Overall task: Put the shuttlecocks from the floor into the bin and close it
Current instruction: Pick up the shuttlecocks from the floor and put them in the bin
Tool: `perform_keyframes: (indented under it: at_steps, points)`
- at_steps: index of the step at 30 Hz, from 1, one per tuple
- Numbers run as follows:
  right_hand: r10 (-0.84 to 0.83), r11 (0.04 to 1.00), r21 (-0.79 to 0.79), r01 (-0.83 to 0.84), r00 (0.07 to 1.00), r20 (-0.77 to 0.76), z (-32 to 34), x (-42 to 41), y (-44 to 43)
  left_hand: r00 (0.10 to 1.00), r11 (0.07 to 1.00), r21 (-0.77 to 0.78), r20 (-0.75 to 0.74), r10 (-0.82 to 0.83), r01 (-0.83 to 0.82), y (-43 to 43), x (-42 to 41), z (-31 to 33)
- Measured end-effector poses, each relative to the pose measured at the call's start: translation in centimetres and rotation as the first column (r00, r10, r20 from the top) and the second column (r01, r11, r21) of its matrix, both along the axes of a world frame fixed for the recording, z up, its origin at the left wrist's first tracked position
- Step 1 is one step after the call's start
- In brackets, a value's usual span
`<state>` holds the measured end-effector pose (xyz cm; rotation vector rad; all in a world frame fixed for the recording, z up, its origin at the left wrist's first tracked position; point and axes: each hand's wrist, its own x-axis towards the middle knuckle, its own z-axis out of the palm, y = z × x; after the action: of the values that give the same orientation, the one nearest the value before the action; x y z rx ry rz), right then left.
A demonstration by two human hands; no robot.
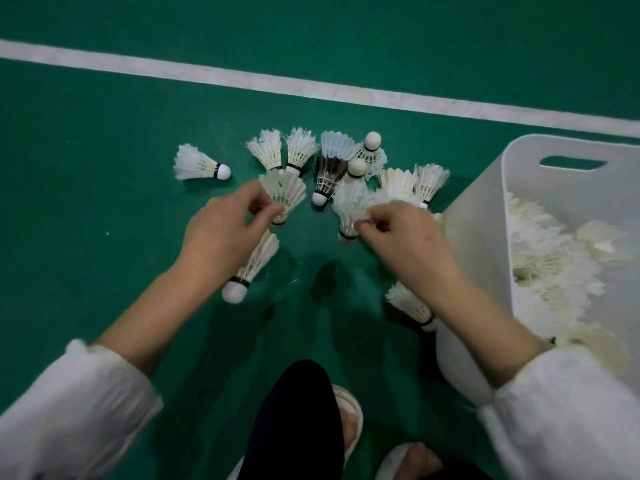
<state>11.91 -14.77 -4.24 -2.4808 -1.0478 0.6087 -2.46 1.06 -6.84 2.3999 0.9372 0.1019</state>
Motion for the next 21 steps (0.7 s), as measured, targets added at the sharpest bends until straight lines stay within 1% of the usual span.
perform_keyframes:
  at_steps: [3, 6, 9, 12, 14, 16, 17, 18, 20, 21]
  points:
    - [0.083, 0.996, -0.047, -0.080, 0.994, 0.067, 5.0, 2.6, -1.2, 0.987, 0.991, -0.071, 0.120, -0.107, 0.116, -2.4, 1.3, 2.5]
    - [0.086, 0.995, -0.047, -0.084, 0.995, 0.050, 9.2, 4.5, -4.3, 0.960, 0.969, -0.092, 0.183, -0.210, 0.230, -5.3, 3.1, 4.9]
    - [-0.041, 0.999, -0.009, 0.041, 0.999, 0.007, 11.5, 5.6, -8.9, 0.926, 0.940, -0.079, 0.220, -0.308, 0.332, -8.3, 5.0, 6.7]
    - [-0.240, 0.964, 0.117, 0.238, 0.971, 0.004, 11.2, 6.6, -14.4, 0.893, 0.906, -0.085, 0.227, -0.388, 0.415, -10.8, 6.4, 7.4]
    - [-0.392, 0.895, 0.210, 0.393, 0.919, -0.045, 10.1, 6.6, -17.7, 0.873, 0.886, -0.079, 0.232, -0.429, 0.456, -12.0, 6.6, 7.5]
    - [-0.522, 0.791, 0.269, 0.549, 0.835, -0.171, 8.9, 6.2, -20.1, 0.856, 0.869, -0.085, 0.246, -0.456, 0.487, -13.0, 6.5, 7.3]
    - [-0.555, 0.754, 0.274, 0.597, 0.802, -0.222, 8.3, 5.9, -21.0, 0.851, 0.861, -0.100, 0.251, -0.462, 0.498, -13.5, 6.3, 7.2]
    - [-0.567, 0.741, 0.261, 0.619, 0.785, -0.250, 7.7, 5.7, -21.6, 0.848, 0.855, -0.117, 0.254, -0.465, 0.505, -13.8, 6.1, 7.1]
    - [-0.555, 0.753, 0.215, 0.621, 0.776, -0.299, 6.8, 5.0, -21.8, 0.843, 0.845, -0.144, 0.264, -0.468, 0.514, -14.4, 5.7, 7.0]
    - [-0.524, 0.771, 0.203, 0.604, 0.782, -0.337, 6.3, 4.6, -21.6, 0.841, 0.841, -0.154, 0.270, -0.468, 0.518, -14.5, 5.5, 7.0]
